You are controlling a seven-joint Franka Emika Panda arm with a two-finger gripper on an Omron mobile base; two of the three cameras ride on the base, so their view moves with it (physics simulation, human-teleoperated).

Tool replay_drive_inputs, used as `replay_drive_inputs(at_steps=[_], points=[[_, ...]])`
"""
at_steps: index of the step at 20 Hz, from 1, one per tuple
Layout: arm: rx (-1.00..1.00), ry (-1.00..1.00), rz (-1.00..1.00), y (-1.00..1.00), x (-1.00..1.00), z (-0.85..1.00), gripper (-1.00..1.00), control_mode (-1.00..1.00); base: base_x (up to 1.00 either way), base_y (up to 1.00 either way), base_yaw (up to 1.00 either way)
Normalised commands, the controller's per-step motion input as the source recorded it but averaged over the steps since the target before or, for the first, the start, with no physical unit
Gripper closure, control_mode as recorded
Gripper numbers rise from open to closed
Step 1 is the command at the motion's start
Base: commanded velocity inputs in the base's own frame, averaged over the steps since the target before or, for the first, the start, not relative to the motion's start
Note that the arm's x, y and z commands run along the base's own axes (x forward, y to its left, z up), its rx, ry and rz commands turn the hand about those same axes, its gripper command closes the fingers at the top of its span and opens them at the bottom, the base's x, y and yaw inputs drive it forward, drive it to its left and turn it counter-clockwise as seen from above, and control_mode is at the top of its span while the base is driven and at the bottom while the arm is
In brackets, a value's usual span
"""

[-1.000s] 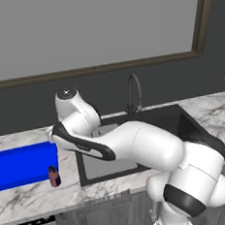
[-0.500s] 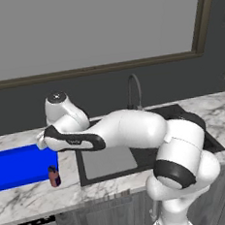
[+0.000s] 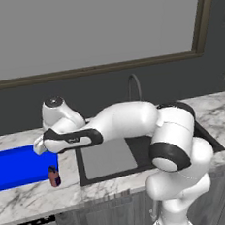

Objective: Pick up all produce items and place them in the sink. Turn on the sink faucet to wash them. Then turn the sink off and put them in the tray.

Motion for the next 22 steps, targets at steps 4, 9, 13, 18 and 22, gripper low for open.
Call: replay_drive_inputs(at_steps=[4, 9, 13, 18, 22], points=[[0.0, 0.0, 0.0, 0.0, 0.0, -0.09, 1.0, -1.0, 0.0, 0.0, 0.0], [0.0, 0.0, 0.0, 0.04, 0.0, -0.18, 1.0, -1.0, 0.0, 0.0, 0.0], [0.0, 0.0, 0.0, 0.03, 0.0, -0.21, 1.0, -1.0, 0.0, 0.0, 0.0], [0.0, 0.0, 0.0, 0.06, 0.0, -0.2, 1.0, -1.0, 0.0, 0.0, 0.0], [0.0, 0.0, 0.0, 0.13, 0.02, -0.21, 1.0, -1.0, 0.0, 0.0, 0.0]])
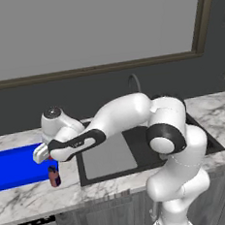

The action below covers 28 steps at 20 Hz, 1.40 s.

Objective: Pick up all produce items and place them in the sink. Turn on the sink faucet to wash them. Then turn the sink off and put them in the tray.

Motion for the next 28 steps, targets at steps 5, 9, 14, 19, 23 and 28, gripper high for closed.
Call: replay_drive_inputs(at_steps=[5, 9, 14, 19, 23, 28], points=[[0.0, 0.0, 0.0, 0.12, 0.03, -0.21, 1.0, -1.0, 0.0, 0.0, 0.0], [-0.01, 0.0, 0.0, 0.07, 0.0, -0.12, 1.0, -1.0, 0.0, 0.0, 0.0], [0.0, 0.01, 0.0, 0.09, 0.04, -0.16, 1.0, -1.0, 0.0, 0.0, 0.0], [0.0, 0.01, 0.0, 0.06, 0.1, -0.18, 1.0, -1.0, 0.0, 0.0, 0.0], [0.0, 0.02, 0.0, 0.03, 0.13, -0.16, 1.0, -1.0, 0.0, 0.0, 0.0], [0.0, 0.03, 0.0, 0.02, 0.15, -0.08, 1.0, -1.0, 0.0, 0.0, 0.0]])
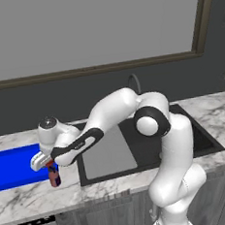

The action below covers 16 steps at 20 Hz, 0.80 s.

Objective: Pick up all produce items and place them in the sink. Turn on the sink faucet to wash them. Then turn the sink off and put them in the tray.

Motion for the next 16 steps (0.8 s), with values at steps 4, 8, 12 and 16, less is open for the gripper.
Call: replay_drive_inputs(at_steps=[4, 8, 12, 16], points=[[0.0, 0.03, 0.0, 0.03, 0.1, -0.11, 1.0, -1.0, 0.0, 0.0, 0.0], [0.0, 0.0, 0.0, 0.02, 0.04, -0.08, 1.0, -1.0, 0.0, 0.0, 0.0], [0.0, 0.0, 0.0, 0.06, 0.06, -0.09, 1.0, -1.0, 0.0, 0.0, 0.0], [0.0, 0.0, 0.0, 0.06, 0.09, -0.07, 1.0, -1.0, 0.0, 0.0, 0.0]])
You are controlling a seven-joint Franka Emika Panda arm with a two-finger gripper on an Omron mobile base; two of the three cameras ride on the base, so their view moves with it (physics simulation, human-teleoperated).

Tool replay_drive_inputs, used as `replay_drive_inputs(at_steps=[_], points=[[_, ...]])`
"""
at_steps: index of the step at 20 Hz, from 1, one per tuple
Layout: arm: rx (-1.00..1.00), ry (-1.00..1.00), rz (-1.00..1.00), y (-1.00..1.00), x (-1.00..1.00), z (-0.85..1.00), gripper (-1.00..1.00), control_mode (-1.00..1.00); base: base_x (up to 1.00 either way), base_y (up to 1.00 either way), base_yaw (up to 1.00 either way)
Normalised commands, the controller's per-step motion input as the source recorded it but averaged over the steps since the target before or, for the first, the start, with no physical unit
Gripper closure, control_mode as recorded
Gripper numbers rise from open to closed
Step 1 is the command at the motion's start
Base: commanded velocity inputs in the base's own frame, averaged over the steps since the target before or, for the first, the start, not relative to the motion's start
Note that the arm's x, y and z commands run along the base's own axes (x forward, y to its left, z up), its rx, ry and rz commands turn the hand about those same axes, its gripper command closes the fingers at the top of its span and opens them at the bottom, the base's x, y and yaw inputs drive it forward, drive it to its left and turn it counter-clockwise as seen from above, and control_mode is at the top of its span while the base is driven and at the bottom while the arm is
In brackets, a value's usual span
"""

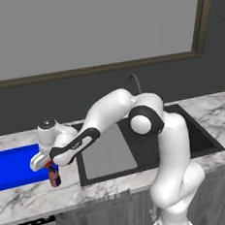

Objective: Pick up all produce items and place them in the sink. Turn on the sink faucet to wash them. Then turn the sink off and put them in the tray.

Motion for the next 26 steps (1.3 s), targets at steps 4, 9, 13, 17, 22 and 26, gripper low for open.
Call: replay_drive_inputs(at_steps=[4, 9, 13, 17, 22, 26], points=[[0.0, 0.0, 0.0, 0.07, 0.15, -0.03, -1.0, -1.0, 0.0, 0.0, 0.0], [0.0, 0.0, 0.0, 0.01, 0.09, 0.0, -1.0, -1.0, 0.0, 0.0, 0.0], [0.0, 0.0, 0.0, 0.1, 0.0, 0.16, -1.0, -1.0, 0.0, 0.0, 0.0], [0.0, 0.0, 0.0, 0.04, 0.0, 0.4, -1.0, -1.0, 0.0, 0.0, 0.0], [0.0, 0.0, 0.0, 0.0, 0.0, 0.49, -1.0, -1.0, 0.0, 0.0, 0.0], [0.0, 0.0, 0.0, -0.11, -0.03, 0.29, -1.0, -1.0, 0.0, 0.0, 0.0]])
